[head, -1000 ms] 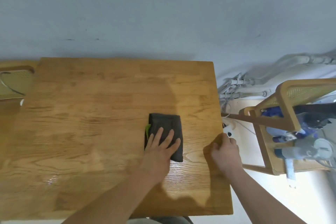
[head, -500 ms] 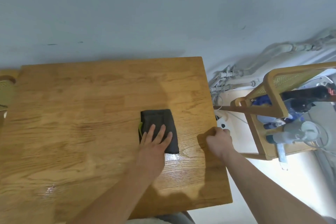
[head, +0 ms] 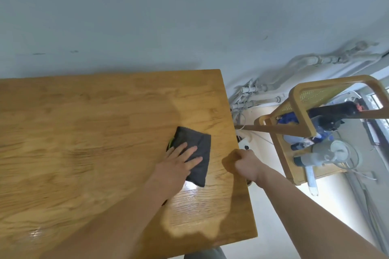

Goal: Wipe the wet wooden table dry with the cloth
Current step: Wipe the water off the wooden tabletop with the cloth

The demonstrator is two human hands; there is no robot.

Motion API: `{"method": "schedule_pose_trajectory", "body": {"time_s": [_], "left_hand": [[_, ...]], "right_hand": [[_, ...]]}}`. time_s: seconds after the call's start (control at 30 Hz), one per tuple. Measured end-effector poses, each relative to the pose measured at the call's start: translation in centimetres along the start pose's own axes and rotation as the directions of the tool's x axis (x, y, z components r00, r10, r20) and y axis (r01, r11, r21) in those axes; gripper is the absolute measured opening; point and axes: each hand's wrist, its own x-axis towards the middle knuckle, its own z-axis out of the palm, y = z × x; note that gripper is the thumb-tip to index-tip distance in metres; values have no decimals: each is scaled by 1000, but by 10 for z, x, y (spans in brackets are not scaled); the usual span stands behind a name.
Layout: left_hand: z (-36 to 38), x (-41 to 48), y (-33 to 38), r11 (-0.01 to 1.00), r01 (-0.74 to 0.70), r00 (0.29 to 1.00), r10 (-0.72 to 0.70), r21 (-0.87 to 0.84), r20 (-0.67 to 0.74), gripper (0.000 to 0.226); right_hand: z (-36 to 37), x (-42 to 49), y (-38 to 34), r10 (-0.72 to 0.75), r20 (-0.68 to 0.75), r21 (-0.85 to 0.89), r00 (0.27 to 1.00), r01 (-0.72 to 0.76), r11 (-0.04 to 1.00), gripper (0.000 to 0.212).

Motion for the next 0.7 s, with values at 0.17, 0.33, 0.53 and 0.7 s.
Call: {"method": "schedule_pose_trajectory", "body": {"time_s": [0.17,0.33,0.53,0.7], "left_hand": [[3,41,71,985,171,985,-171,-10,-3,69],[-1,58,79,978,-185,976,171,96,134,55],[-52,110,16,986,167,986,-167,2,12,51],[-54,136,35,937,337,936,-343,-89,-76,67]], "right_hand": [[-29,-2,1,-86,109,99,990,75,992,19],[-48,15,24,-43,114,348,993,1,937,22],[-54,34,9,-13,53,528,998,-17,849,24],[-67,65,-37,-113,-9,318,994,110,942,23]]}}
